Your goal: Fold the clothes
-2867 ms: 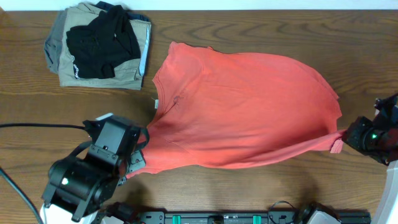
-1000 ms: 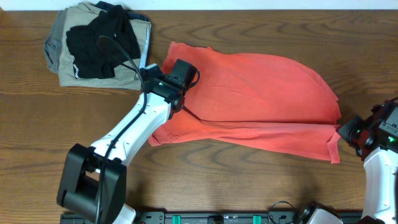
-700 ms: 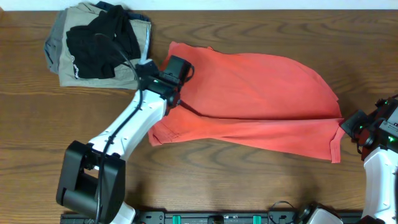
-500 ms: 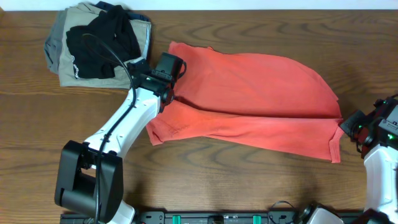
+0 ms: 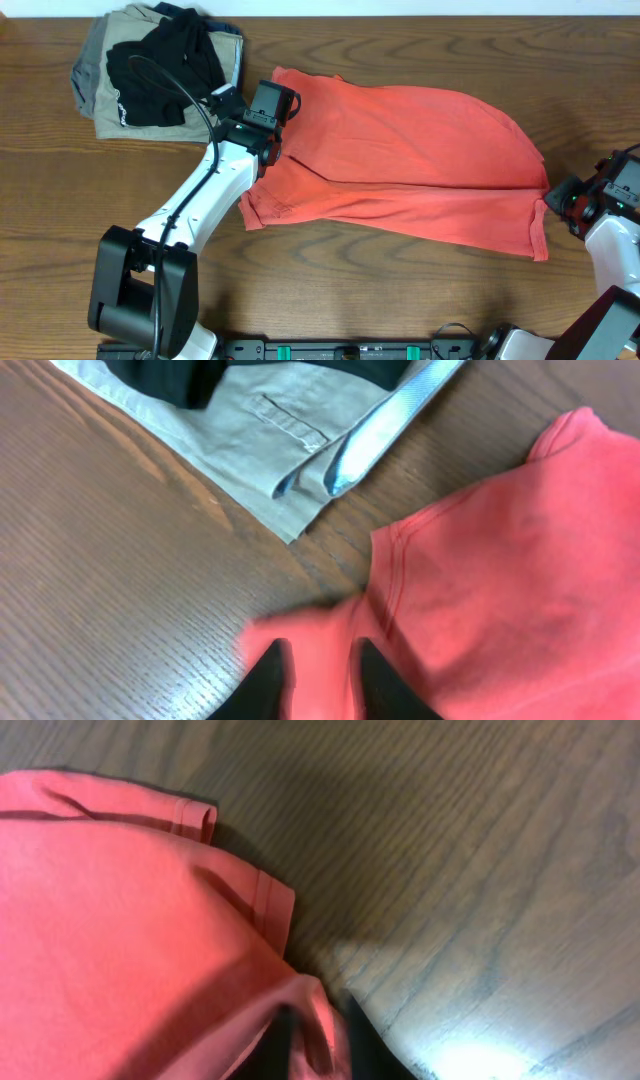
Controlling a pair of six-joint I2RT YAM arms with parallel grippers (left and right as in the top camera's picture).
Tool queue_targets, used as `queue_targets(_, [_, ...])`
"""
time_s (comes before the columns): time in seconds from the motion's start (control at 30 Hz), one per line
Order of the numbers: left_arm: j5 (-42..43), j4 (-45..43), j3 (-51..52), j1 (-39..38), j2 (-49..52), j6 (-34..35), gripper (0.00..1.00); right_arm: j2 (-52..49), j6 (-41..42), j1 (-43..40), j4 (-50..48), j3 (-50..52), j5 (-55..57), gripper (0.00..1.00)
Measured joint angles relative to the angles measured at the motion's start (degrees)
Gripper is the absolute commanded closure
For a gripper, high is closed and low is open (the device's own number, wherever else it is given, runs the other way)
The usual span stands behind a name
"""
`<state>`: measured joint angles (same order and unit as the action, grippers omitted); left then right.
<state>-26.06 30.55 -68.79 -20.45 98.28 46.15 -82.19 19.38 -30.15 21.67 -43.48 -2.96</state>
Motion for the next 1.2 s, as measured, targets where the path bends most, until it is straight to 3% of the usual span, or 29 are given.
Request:
queue_targets(0.07, [0.3,0.0,0.0,0.0,0.0,-0.9,0.23,0.0,0.0,0.0,0.2,0.0,0.0,0.09])
queue_targets(0.1, [0.4,0.2,0.0,0.0,0.0,-1.9,0.19,0.0,0.0,0.0,0.7,0.0,0.0,0.03])
queue_targets(0.17, [1.2,1.9,0.0,0.0,0.0,-5.1,0.15,0.0,0.0,0.0,3.0,-0.2,-0.4,0.01])
queue_targets(0.4, [9.8,11.9,-0.5,0.0,-5.5,-10.3,0.16,0.0,-0.8,0.0,15.0,-3.7,-8.3,0.02])
queue_targets(0.47, [14.6,14.9,-0.8,0.0,-7.8,-10.8,0.17,0.0,-2.3,0.0,17.9,-4.3,-11.4,0.11])
queue_targets(0.53, [19.3,16.3,-1.0,0.0,-8.6,-11.6,0.21,0.0,-4.2,0.1,20.4,-4.4,-13.1,0.28])
queue_targets(0.67, [26.4,16.5,1.1,-0.8,-8.0,-13.1,0.41,0.0,-6.6,0.5,21.3,-3.6,-14.4,0.69])
queue_targets(0.73, [28.4,16.3,3.5,-1.3,-7.2,-13.4,0.50,0.0,-7.3,0.9,20.8,-2.4,-14.8,0.85])
queue_targets(0.83, [29.9,16.0,6.7,-1.7,-4.7,-13.4,0.60,0.0,-7.8,1.9,18.8,1.0,-15.2,0.89])
queue_targets(0.93, [30.7,15.6,8.7,-1.6,-1.2,-13.7,0.64,0.0,-7.8,2.2,15.5,4.8,-15.3,0.89])
queue_targets(1.2, [31.3,13.8,9.1,-1.4,4.4,-13.8,0.65,-0.1,-7.2,2.2,13.2,7.0,-14.7,0.96])
